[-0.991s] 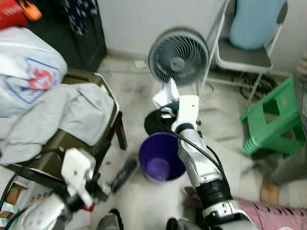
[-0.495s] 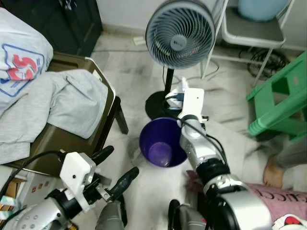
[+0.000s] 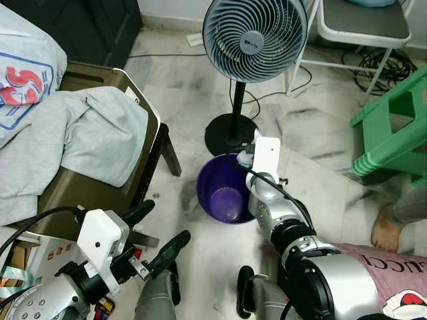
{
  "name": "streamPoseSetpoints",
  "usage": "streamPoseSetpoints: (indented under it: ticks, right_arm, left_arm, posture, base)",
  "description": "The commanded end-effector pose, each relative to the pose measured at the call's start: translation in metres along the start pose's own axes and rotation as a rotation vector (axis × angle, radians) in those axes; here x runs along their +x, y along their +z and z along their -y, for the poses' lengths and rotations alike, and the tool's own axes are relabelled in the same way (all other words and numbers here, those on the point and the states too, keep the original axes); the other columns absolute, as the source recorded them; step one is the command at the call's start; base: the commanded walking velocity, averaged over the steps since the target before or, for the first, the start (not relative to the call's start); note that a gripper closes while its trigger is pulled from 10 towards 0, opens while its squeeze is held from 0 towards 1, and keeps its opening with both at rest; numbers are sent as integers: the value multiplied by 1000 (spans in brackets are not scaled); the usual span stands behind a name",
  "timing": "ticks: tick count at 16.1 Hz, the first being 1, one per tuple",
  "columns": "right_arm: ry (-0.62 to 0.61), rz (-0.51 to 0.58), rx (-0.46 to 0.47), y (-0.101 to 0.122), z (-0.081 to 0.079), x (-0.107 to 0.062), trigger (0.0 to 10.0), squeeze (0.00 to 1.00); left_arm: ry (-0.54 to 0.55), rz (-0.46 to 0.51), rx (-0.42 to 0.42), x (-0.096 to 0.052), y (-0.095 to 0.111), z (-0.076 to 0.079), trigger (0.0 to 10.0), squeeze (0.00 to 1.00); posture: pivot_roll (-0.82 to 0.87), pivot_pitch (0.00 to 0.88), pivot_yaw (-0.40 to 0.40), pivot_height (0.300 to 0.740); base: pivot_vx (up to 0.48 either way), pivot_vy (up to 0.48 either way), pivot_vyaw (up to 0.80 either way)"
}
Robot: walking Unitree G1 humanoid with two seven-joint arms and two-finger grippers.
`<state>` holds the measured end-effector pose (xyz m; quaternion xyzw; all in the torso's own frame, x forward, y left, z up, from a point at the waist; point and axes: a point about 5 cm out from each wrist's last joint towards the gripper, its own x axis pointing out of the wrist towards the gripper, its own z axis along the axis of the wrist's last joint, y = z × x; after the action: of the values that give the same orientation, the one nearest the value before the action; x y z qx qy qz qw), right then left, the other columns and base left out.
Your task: Clean up the room
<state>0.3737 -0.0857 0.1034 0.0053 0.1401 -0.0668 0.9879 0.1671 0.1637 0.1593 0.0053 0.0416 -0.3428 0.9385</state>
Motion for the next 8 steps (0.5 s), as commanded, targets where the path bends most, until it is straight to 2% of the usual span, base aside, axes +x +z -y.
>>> streamPoseSetpoints:
  ticks: [1,6,7,8]
  right_arm:
    - [-7,-82,13,-16,2,-2,10000,0]
    - [-54,-124,0,-27,13,-2,10000,0]
    - [-52,-124,8,-27,14,-1,10000,992]
    - [-53,-124,8,-27,14,-1,10000,1000]
  left_arm:
    - [2,-14,-5,-4,1,1,10000,0]
    - [11,-23,0,-8,3,1,10000,0]
    - [21,-21,1,-7,3,0,10000,0]
    - [27,-20,1,-7,3,-1,10000,0]
  posture:
    - [182,435,29,740]
    - [197,452,41,740]
    - [195,454,42,740]
    - [193,454,42,740]
  base:
    - [0,0,0]
    - [0,0,0]
    - [0,0,0]
    - [0,0,0]
